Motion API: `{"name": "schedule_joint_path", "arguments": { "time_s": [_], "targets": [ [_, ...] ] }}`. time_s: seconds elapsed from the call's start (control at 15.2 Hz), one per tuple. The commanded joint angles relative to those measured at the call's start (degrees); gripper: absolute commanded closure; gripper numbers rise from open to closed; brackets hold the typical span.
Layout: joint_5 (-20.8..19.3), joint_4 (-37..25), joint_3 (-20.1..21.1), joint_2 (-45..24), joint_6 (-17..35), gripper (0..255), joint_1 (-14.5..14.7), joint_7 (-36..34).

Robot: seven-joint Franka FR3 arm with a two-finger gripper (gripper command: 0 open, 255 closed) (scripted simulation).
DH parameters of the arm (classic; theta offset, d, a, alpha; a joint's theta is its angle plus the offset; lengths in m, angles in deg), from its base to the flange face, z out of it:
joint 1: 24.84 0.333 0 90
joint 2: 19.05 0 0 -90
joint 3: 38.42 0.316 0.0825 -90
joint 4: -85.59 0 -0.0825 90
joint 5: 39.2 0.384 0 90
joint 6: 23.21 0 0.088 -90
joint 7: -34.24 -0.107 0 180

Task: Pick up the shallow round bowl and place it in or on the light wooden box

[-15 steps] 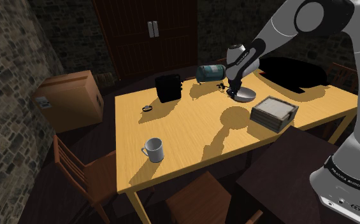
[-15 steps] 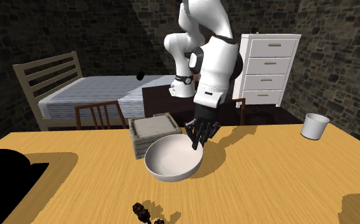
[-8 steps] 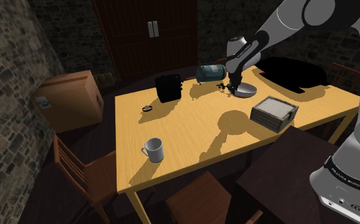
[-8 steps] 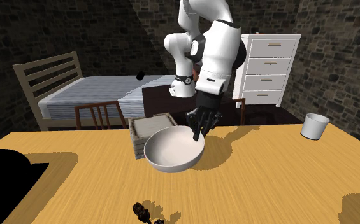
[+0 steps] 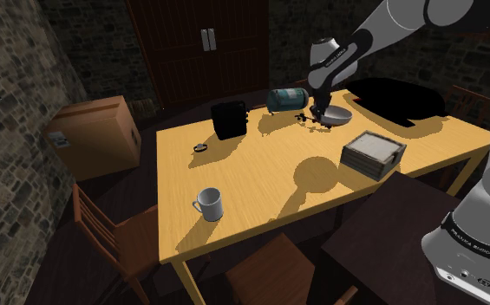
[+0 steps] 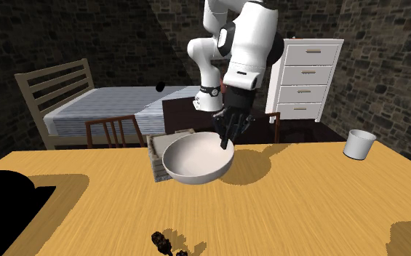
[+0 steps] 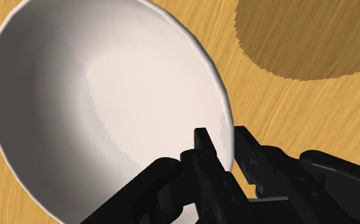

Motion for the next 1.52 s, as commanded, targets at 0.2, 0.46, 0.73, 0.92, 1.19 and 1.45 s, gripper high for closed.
{"name": "schedule_joint_path", "arguments": {
  "time_s": [0.2, 0.46, 0.73, 0.92, 1.19, 1.45],
  "targets": [
    [0.1, -0.7, 0.0, 2.2, -2.8, 255, 0.1, 0.5],
    [-1.7, 10.4, -1.1, 10.2, 0.5, 255, -0.3, 0.7],
    [-3.9, 20.4, -2.4, 18.1, 2.8, 255, -1.1, 1.0],
    [-5.8, 27.3, -3.4, 24.1, 4.0, 255, -1.9, 1.3],
    [-8.7, 35.8, -4.8, 32.4, 4.5, 255, -3.5, 2.0],
    [-11.4, 42.6, -6.1, 38.9, 5.0, 255, -5.6, 2.8]
  ]
}}
